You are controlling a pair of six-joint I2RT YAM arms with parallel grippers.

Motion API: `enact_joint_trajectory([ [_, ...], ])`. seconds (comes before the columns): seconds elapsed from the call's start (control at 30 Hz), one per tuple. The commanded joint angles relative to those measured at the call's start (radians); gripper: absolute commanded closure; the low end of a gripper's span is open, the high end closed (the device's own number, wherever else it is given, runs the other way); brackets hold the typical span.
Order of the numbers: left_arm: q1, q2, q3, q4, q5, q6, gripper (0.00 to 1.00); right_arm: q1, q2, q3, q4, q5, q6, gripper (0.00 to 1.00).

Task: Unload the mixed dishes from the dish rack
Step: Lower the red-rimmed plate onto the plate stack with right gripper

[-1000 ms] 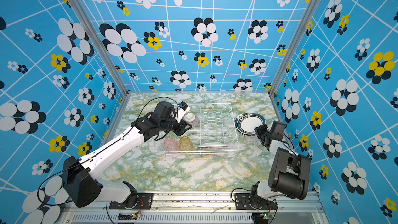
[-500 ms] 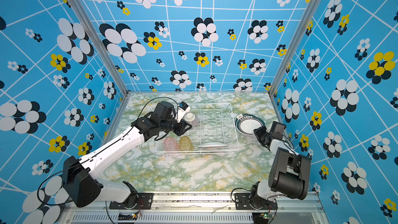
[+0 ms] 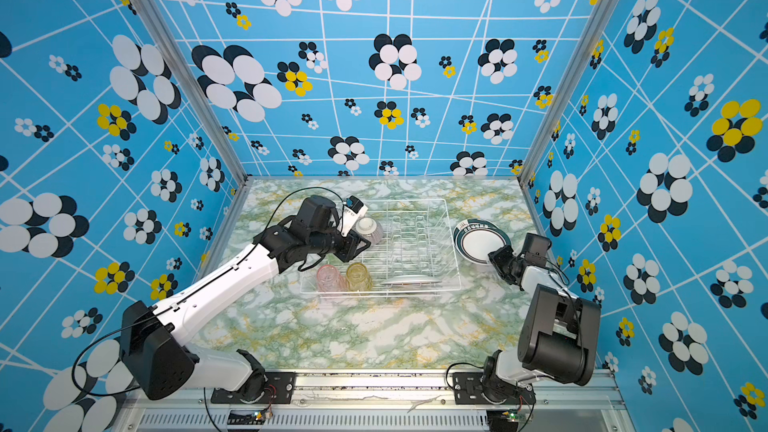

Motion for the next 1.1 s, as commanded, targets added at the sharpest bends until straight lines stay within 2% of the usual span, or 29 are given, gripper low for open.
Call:
enact_joint_trajectory([
  [0.0, -0.009, -0.015, -0.001, 0.004, 0.017, 0.009, 0.62, -0.004, -0.023, 0.033, -0.063, 0.036, -0.058, 0.62],
  [0.67, -0.009, 0.0, 0.014, -0.004, 0.026, 0.016, 0.62, -0.004, 0.041, 0.069, -0.12, 0.071, -0.115, 0.61],
  [1.07, -0.009, 0.022, 0.029, -0.006, 0.029, 0.023, 0.62, -0.004, 0.06, 0.079, -0.119, 0.075, -0.117, 0.53],
])
